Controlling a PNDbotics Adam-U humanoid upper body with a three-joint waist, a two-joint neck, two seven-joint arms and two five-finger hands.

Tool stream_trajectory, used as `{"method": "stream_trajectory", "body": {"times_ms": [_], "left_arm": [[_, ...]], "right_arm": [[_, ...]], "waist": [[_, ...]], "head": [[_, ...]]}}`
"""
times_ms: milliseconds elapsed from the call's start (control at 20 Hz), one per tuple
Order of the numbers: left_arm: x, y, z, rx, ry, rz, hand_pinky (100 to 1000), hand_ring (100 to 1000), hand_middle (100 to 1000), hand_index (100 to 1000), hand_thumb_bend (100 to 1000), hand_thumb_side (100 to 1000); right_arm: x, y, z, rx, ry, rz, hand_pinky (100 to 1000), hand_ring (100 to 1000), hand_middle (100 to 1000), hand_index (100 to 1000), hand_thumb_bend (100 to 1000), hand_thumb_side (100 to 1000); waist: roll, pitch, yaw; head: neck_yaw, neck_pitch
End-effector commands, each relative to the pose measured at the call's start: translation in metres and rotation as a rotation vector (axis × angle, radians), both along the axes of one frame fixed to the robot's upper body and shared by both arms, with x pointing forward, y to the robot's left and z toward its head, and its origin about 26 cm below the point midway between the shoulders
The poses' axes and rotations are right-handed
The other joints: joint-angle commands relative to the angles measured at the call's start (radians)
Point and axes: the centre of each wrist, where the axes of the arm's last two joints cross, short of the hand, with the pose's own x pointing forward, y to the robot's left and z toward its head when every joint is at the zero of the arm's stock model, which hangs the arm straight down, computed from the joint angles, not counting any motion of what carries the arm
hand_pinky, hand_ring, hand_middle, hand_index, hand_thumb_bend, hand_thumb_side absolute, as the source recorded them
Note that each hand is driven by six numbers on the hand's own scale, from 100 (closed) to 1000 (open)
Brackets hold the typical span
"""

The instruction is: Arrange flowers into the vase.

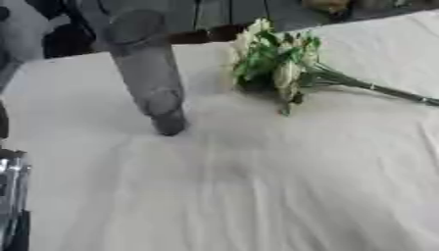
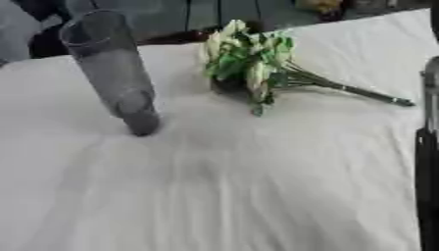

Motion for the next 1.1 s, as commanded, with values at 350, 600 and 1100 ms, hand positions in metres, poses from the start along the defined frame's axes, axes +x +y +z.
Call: {"method": "stream_trajectory", "body": {"times_ms": [350, 600, 1100], "left_arm": [[-0.002, 0.003, 0.006, 0.003, -0.024, 0.006, 751, 906, 921, 978, 100, 1000], [-0.002, 0.003, 0.006, 0.003, -0.024, 0.005, 751, 906, 921, 978, 100, 1000], [-0.003, 0.002, 0.005, 0.016, -0.013, -0.007, 751, 906, 921, 978, 100, 1000]], "right_arm": [[-0.005, 0.0, 0.008, -0.009, -0.03, -0.015, 685, 832, 805, 846, 100, 1000], [-0.006, 0.001, 0.013, -0.034, -0.032, -0.035, 647, 808, 801, 844, 100, 1000], [0.019, 0.016, 0.053, -0.283, 0.013, -0.175, 720, 835, 814, 838, 242, 1000]], "waist": [[-0.009, -0.022, 0.0], [-0.014, -0.022, -0.001], [-0.023, -0.035, 0.01]], "head": [[0.007, -0.029], [-0.022, -0.028], [-0.074, -0.015]]}}
